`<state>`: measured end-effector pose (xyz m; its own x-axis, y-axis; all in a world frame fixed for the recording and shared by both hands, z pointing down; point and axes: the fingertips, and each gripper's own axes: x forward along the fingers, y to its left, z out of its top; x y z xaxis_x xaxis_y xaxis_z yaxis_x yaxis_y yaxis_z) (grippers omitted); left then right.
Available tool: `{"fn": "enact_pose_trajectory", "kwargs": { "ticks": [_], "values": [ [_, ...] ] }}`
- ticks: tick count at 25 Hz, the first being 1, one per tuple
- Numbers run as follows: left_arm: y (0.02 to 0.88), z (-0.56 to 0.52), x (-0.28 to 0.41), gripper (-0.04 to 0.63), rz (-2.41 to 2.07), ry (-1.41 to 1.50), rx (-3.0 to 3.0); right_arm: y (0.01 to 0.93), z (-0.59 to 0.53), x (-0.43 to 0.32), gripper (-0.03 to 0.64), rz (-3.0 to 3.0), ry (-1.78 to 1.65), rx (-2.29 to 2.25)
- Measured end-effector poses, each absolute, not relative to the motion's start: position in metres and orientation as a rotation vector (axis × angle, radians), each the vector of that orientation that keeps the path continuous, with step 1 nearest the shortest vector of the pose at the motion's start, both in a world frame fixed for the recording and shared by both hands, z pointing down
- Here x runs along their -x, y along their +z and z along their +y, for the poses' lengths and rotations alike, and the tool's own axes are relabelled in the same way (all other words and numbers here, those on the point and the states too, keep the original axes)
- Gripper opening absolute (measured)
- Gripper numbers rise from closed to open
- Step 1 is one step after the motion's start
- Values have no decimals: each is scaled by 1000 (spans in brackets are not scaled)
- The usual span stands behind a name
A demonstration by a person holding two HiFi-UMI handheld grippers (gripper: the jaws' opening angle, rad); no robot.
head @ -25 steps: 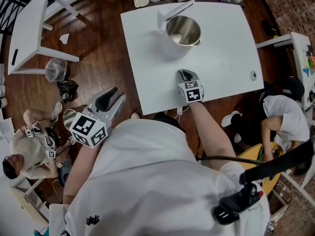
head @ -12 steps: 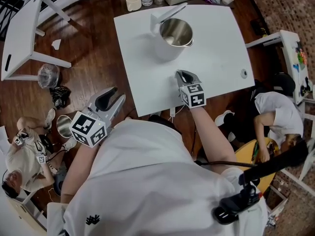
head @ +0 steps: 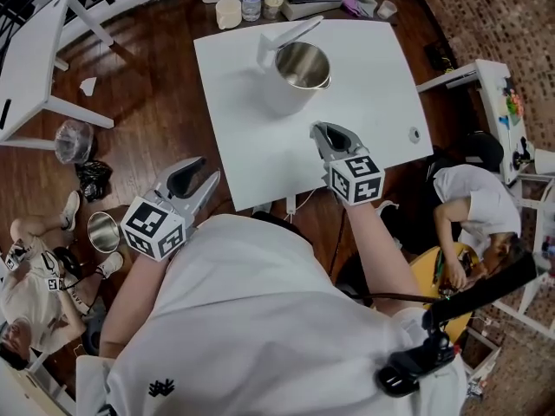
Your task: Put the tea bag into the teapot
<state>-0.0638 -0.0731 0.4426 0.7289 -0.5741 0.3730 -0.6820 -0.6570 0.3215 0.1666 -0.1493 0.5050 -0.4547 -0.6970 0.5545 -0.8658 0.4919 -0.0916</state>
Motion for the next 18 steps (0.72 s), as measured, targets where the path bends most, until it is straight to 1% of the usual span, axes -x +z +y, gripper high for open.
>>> {"fn": "enact_pose_trajectory", "kwargs": {
  "ticks": [8,18],
  "values": [
    [441,-69,76,135,-978,319,-2484,447,-161,-160,29,-2339,412,-1280],
    [446,-65,94,135,-1025,306,-2447,431,-196,-155,29,-2357,369,-1299]
  ]
}}
